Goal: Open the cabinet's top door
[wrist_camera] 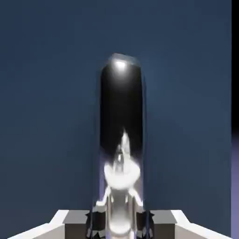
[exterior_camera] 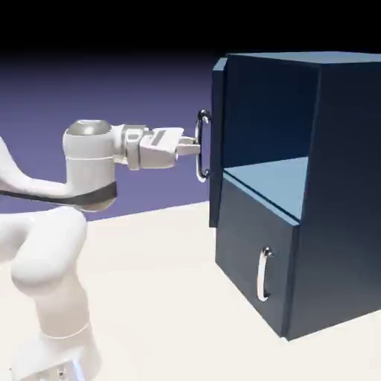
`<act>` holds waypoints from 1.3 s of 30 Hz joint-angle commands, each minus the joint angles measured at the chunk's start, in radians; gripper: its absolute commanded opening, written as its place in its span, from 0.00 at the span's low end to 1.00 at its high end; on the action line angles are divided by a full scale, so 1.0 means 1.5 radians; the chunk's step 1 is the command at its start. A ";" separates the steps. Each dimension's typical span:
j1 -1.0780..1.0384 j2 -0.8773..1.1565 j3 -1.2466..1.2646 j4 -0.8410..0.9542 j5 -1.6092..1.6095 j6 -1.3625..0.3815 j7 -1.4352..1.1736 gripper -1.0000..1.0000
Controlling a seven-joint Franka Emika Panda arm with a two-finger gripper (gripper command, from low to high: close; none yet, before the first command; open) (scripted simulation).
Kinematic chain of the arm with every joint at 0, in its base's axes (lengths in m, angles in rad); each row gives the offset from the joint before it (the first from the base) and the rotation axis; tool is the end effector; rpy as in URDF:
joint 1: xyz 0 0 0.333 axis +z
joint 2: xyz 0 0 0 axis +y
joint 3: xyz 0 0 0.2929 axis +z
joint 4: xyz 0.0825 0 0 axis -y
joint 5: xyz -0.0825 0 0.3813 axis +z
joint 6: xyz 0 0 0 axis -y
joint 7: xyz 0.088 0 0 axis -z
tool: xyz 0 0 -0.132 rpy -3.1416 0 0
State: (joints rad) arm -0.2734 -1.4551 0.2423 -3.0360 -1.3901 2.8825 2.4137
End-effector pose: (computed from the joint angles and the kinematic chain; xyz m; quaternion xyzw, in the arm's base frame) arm 0.2676 0.0330 0.5164 -0.5647 0.4241 -0.7014 0.0970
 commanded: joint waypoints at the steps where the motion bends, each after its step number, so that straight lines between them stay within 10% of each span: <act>1: 0.021 -0.011 0.008 -0.007 0.032 -0.028 -0.021 0.00; 19: 0.234 -0.039 0.357 0.081 0.438 -0.550 -0.118 0.00; 39: -0.093 0.058 0.660 0.548 0.658 -1.039 -0.134 0.00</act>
State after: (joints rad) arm -0.4124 -1.3688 1.2318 -2.2140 -0.4024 1.3252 2.2123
